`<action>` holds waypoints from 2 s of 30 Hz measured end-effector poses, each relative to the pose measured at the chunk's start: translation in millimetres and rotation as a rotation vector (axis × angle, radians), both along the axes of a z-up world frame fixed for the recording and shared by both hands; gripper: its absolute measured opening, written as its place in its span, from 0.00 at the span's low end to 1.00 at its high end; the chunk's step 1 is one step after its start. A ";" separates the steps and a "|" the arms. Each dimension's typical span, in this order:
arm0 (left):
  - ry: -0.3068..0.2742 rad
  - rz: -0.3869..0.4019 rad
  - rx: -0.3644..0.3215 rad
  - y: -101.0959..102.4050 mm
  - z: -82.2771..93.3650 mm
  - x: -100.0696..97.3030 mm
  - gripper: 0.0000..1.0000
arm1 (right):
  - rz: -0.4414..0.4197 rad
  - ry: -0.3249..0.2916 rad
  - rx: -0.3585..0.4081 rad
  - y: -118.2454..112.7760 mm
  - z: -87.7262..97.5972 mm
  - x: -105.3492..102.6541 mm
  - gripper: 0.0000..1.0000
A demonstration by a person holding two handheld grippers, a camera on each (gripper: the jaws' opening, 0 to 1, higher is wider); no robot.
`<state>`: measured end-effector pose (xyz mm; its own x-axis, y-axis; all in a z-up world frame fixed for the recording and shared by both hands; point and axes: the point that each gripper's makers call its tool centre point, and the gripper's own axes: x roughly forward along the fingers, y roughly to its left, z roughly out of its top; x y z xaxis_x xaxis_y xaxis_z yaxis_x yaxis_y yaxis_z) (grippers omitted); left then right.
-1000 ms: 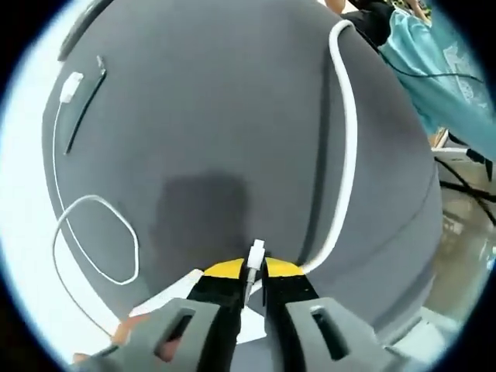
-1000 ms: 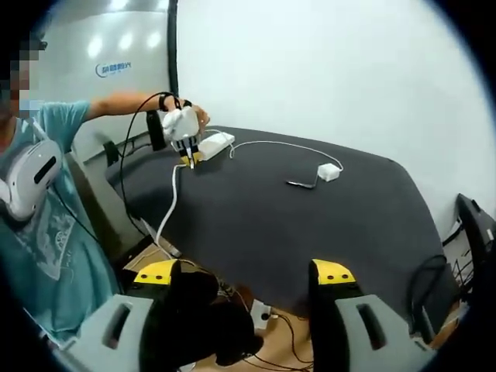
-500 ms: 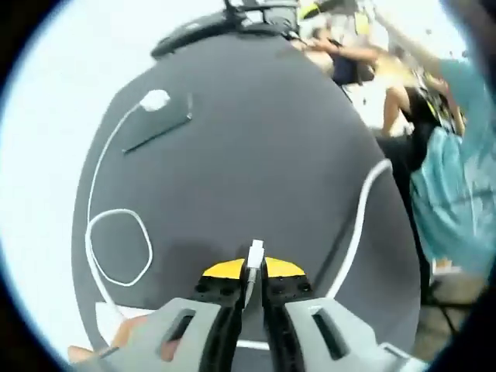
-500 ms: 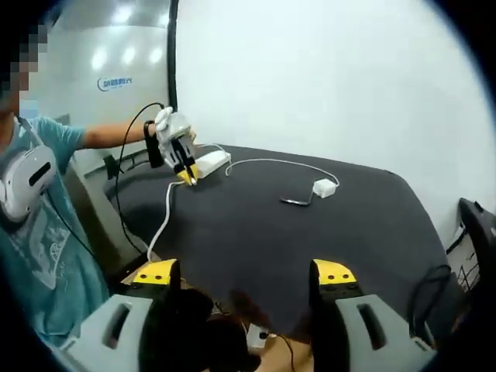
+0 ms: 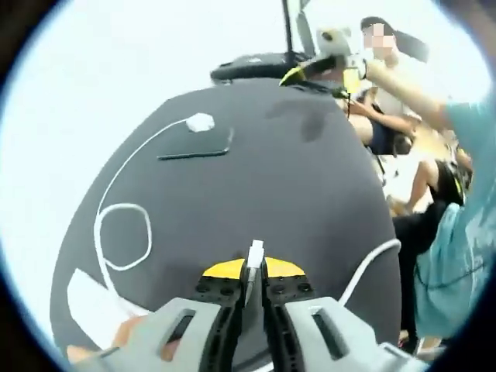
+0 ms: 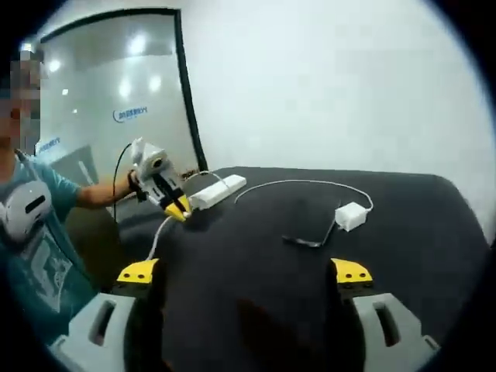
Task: Connect the charging cable to the phone, plug the charger into the socket, and turn on the power strip switch to charge the phone.
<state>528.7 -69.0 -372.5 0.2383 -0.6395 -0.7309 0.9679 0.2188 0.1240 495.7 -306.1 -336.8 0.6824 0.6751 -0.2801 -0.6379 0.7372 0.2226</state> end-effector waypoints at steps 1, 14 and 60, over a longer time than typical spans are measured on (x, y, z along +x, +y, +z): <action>0.010 0.031 -0.020 0.9 1.0 1.3 0.04 | 0.002 -0.003 0.002 -0.8 -6.5 13.5 0.83; 0.037 0.079 -0.062 3.6 -0.2 1.8 0.04 | 0.061 0.047 -0.019 27.8 -43.7 71.1 0.92; 0.005 0.042 -0.035 24.5 -8.1 20.8 0.04 | 0.060 -0.019 0.020 59.0 18.0 182.4 0.80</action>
